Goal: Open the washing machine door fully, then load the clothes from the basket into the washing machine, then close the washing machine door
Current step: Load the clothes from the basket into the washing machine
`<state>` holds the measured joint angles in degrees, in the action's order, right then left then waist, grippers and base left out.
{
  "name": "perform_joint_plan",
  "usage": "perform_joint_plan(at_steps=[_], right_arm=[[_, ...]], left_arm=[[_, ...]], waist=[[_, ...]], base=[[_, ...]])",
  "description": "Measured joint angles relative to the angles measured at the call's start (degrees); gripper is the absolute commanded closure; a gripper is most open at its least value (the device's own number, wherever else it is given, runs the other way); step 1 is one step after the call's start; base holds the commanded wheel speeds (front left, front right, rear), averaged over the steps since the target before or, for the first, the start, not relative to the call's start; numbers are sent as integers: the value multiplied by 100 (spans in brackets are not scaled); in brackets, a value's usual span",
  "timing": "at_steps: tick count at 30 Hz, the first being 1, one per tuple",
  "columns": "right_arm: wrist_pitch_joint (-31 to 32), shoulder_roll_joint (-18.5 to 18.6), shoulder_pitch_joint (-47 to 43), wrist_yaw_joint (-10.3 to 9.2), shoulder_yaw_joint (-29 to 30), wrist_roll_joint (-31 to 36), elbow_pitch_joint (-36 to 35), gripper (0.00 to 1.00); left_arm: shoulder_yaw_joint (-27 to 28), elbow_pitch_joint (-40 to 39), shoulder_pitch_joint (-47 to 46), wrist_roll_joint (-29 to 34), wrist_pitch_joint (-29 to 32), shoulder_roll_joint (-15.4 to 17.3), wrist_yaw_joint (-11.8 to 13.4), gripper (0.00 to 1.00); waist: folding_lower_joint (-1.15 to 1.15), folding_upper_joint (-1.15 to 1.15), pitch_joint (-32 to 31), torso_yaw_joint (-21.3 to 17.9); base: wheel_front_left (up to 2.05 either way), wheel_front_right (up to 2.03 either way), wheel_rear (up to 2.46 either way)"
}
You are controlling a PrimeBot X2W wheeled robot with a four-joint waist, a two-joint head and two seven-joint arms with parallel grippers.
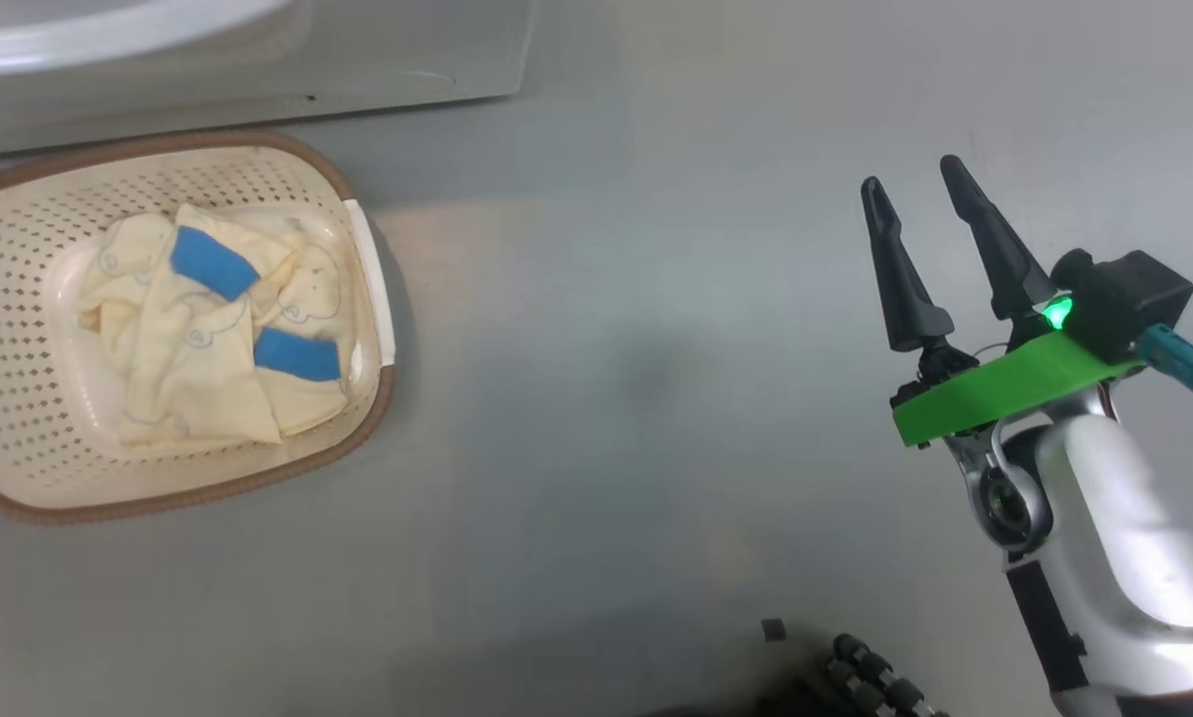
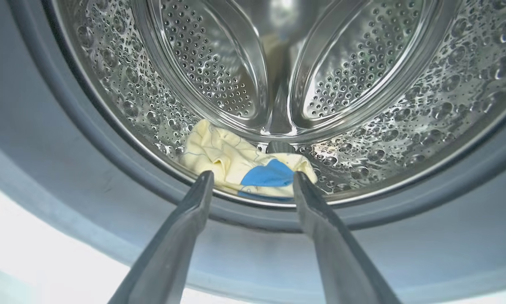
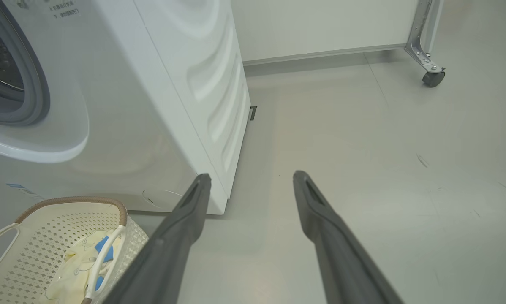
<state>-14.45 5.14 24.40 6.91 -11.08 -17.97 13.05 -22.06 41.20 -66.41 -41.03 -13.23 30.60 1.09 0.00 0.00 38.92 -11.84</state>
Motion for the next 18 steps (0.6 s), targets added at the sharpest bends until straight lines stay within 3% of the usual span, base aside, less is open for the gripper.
perform_joint_plan(at_steps=[12, 18], right_arm=[[35, 111, -296, 0, 186, 144, -51, 0], [145, 136, -522, 0, 212, 193, -58, 0]], left_arm=[[129, -2388, 2671, 182, -122, -330, 1021, 0], [202, -3093, 3765, 371, -125, -550, 1259, 0]], waist=[[0, 0, -768, 419], [0, 0, -1192, 534]], base=[[0, 0, 0], [0, 0, 0]])
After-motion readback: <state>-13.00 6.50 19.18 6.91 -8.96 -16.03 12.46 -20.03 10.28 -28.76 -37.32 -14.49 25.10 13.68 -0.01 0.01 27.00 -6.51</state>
